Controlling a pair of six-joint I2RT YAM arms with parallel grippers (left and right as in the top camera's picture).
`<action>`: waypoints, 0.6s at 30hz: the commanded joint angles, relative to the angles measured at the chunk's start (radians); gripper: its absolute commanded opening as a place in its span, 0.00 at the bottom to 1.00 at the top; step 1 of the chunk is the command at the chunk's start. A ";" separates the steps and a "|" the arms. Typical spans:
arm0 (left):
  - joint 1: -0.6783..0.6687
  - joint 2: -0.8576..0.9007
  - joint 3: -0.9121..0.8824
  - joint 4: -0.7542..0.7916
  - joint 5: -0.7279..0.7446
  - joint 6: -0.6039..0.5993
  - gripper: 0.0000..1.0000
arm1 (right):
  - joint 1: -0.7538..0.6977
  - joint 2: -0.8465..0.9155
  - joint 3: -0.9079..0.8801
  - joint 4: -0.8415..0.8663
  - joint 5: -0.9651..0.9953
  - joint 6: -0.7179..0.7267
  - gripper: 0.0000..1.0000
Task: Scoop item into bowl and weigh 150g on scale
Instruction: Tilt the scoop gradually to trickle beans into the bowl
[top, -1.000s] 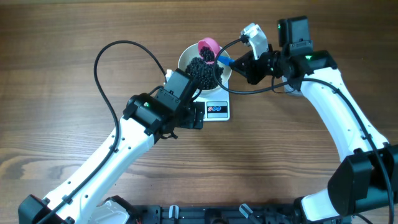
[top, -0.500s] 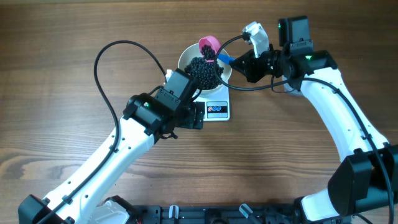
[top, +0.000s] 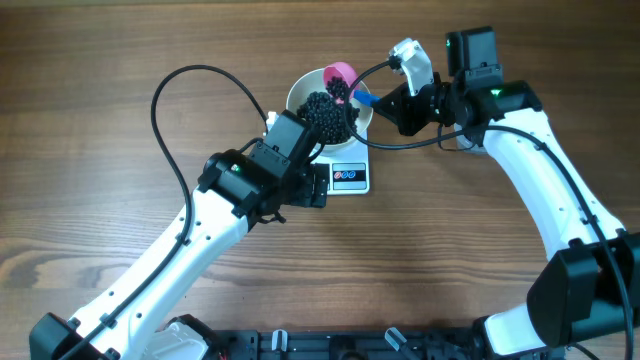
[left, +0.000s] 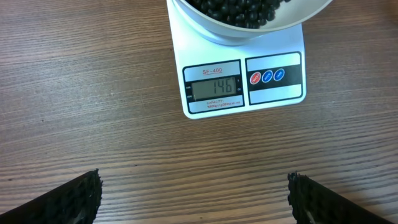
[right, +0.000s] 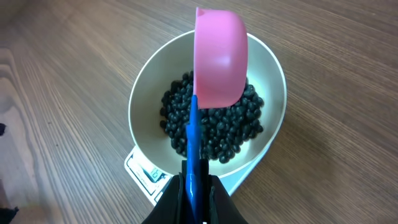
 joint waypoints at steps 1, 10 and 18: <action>-0.001 -0.014 -0.007 0.003 -0.013 -0.013 1.00 | -0.002 -0.022 0.019 0.009 -0.080 -0.002 0.04; -0.001 -0.014 -0.007 0.003 -0.013 -0.013 1.00 | -0.003 -0.022 0.019 0.013 -0.074 0.068 0.04; -0.001 -0.014 -0.007 0.003 -0.013 -0.013 1.00 | -0.003 -0.022 0.019 0.013 -0.072 0.024 0.04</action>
